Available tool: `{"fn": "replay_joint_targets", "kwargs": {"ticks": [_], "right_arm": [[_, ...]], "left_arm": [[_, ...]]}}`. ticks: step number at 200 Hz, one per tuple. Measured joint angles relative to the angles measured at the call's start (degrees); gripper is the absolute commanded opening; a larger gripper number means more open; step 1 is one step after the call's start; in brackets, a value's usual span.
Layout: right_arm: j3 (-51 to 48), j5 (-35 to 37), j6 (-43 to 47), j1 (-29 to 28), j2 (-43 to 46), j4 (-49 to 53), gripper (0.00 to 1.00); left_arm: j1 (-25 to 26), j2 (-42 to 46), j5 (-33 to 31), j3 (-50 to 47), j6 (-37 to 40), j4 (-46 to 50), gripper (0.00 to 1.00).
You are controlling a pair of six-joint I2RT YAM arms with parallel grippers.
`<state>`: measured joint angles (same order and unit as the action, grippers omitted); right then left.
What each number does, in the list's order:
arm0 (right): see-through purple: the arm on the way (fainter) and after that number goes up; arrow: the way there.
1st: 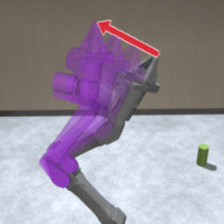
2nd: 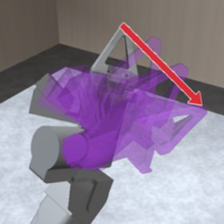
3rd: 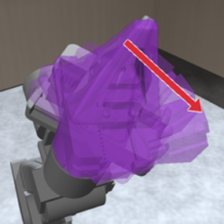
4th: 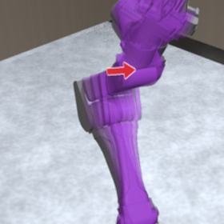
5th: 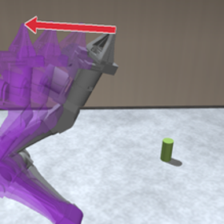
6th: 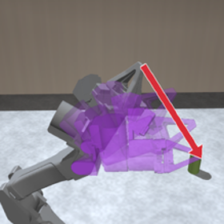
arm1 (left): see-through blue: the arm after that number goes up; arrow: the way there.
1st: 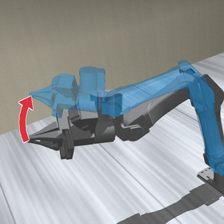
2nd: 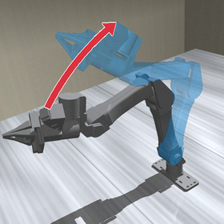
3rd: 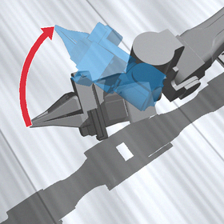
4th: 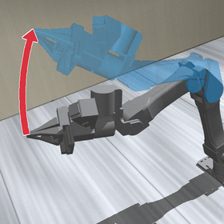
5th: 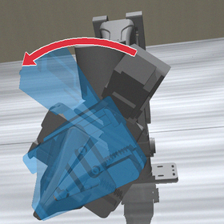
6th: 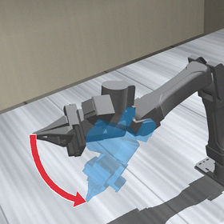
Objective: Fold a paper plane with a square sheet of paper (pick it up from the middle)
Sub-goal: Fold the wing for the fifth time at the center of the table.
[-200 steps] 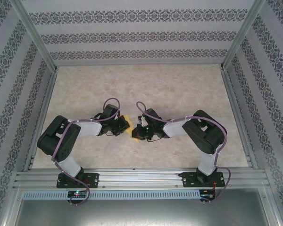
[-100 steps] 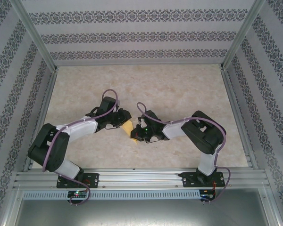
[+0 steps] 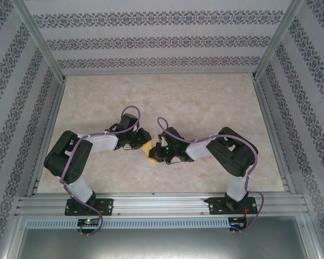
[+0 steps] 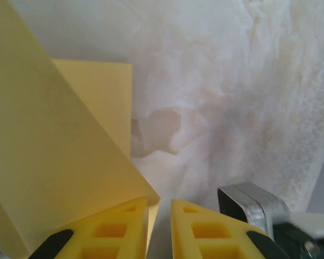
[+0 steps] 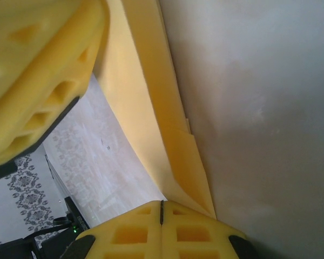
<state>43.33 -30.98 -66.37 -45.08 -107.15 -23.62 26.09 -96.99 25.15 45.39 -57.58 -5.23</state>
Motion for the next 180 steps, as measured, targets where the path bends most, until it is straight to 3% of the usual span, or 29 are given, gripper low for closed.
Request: {"fn": "replay_joint_targets", "kwargs": {"ticks": [49,180], "right_arm": [[0.00,0.15,0.00,-0.09,-0.04,-0.02,0.00],[0.66,0.66,0.07,-1.01,-1.01,-1.16,0.00]], "left_arm": [[-3.52,-1.88,-1.64,0.02,0.70,1.46,0.17],[-12.13,-2.40,3.96,0.07,4.42,3.19,0.17]]}}
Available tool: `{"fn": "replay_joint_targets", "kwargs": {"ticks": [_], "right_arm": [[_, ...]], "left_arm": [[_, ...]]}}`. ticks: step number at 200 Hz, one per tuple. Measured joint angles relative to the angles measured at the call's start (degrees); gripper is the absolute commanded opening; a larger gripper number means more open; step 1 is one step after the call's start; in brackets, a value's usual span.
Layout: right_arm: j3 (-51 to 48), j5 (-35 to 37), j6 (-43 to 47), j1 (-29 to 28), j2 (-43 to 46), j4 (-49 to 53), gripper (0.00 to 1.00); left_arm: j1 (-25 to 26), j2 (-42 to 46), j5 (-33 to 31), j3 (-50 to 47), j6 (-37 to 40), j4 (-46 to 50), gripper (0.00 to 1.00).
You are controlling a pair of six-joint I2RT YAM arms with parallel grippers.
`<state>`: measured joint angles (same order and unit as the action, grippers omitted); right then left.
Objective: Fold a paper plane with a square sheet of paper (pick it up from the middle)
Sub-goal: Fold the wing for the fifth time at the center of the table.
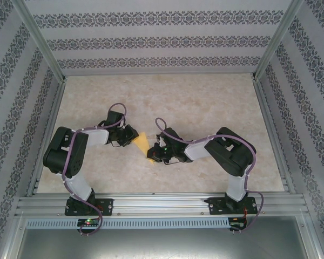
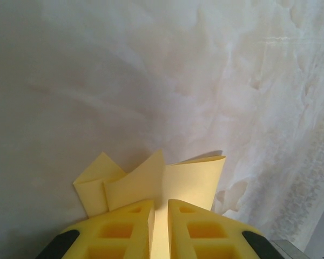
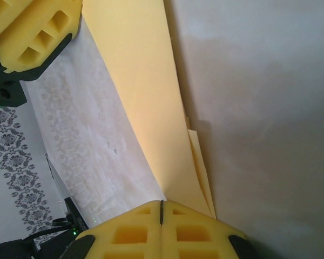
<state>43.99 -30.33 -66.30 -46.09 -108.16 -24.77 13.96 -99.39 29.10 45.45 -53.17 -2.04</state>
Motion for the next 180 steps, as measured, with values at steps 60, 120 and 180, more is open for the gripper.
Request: {"fn": "replay_joint_targets", "kwargs": {"ticks": [60,120,180], "right_arm": [[0.37,0.00,0.00,-0.22,-0.26,0.07,0.00],[0.70,-0.17,0.04,-0.22,-0.33,0.46,0.00],[1.29,-0.46,0.20,-0.20,-0.50,1.36,0.00]], "left_arm": [[-5.22,-1.95,-1.20,4.92,3.32,4.63,0.18],[-6.95,-0.72,-0.90,5.86,4.57,7.32,0.19],[-2.82,10.67,1.42,5.66,4.52,5.99,0.15]]}}
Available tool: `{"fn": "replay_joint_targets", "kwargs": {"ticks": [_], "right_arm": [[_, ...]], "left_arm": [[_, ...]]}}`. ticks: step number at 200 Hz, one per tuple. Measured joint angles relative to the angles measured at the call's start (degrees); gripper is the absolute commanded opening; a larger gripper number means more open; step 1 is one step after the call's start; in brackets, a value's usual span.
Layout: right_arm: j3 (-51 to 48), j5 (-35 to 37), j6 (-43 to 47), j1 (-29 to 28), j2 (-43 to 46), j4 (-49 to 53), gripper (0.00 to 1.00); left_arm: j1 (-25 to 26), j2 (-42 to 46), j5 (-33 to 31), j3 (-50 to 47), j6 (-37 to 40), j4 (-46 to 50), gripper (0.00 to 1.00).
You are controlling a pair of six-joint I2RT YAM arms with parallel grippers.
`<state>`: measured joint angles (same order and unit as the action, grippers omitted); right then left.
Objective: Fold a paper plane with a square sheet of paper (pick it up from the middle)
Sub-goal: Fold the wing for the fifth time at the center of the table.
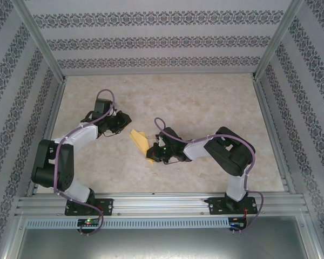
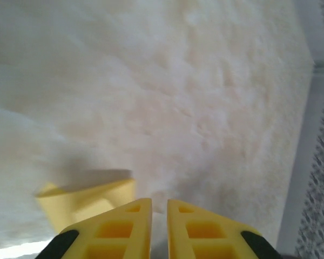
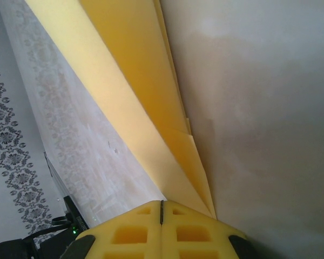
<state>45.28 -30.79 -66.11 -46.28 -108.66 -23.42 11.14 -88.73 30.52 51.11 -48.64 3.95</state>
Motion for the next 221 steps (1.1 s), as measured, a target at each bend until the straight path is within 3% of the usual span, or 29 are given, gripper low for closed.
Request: {"fn": "replay_joint_targets", "kwargs": {"ticks": [45,92,221], "right_arm": [[0.00,-0.09,0.00,0.00,-0.02,-0.02,0.00],[0.00,-0.11,0.07,0.00,0.00,0.00,0.00],[2.05,-0.33,6.05,-1.25,4.59,8.61,0.05]], "left_arm": [[9.01,-6.03,2.38,-0.59,0.00,-2.84,0.13],[8.72,-14.47,0.74,-0.85,0.04,-3.17,0.11],[8.63,-14.56,0.85,-1.29,0.50,-4.09,0.11]]}}
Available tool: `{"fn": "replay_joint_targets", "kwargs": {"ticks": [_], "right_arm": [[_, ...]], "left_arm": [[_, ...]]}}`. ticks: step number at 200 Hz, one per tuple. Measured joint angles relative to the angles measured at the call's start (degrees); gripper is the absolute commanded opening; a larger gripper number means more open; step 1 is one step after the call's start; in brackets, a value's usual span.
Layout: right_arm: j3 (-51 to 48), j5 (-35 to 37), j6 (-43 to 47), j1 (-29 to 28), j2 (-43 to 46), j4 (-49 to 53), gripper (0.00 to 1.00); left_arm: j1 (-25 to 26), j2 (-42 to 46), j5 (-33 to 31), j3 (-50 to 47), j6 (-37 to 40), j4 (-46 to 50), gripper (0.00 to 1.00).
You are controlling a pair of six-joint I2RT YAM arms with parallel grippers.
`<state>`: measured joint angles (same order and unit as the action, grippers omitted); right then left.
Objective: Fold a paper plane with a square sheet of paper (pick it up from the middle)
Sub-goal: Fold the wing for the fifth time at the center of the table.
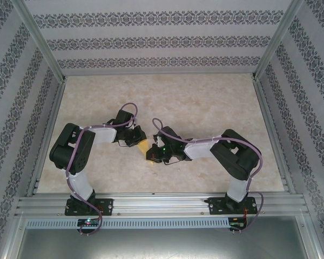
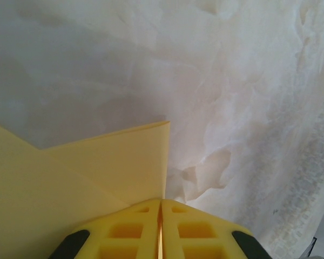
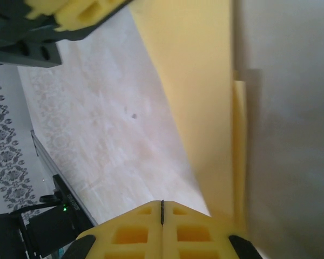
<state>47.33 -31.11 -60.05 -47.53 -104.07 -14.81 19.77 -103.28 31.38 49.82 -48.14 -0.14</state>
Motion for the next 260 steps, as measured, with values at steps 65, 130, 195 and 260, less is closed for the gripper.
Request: {"fn": "replay_joint_targets", "kwargs": {"ticks": [65,130,195,260], "right_arm": [[2.47,-0.02,0.70,0.15,-3.67,1.40,0.05],[-7.02,-0.48,-0.33,0.52,0.07,-6.91,0.06],[-11.04,-1.57,-2.97,0.55,4.55,-6.97,0.06],[-0.61,-2.21,-1.40,1.97,2.03,-3.98,0.07]], "left_arm": [[0.00,0.00,0.11,-0.22,0.17,-0.70,0.11],[-0.37,-0.13,1.81,-0.98,0.17,-1.84,0.10],[-0.42,-0.24,2.54,-1.49,0.17,-3.15,0.10],[-0.57,-0.24,2.75,-1.60,0.17,-3.39,0.10]]}}
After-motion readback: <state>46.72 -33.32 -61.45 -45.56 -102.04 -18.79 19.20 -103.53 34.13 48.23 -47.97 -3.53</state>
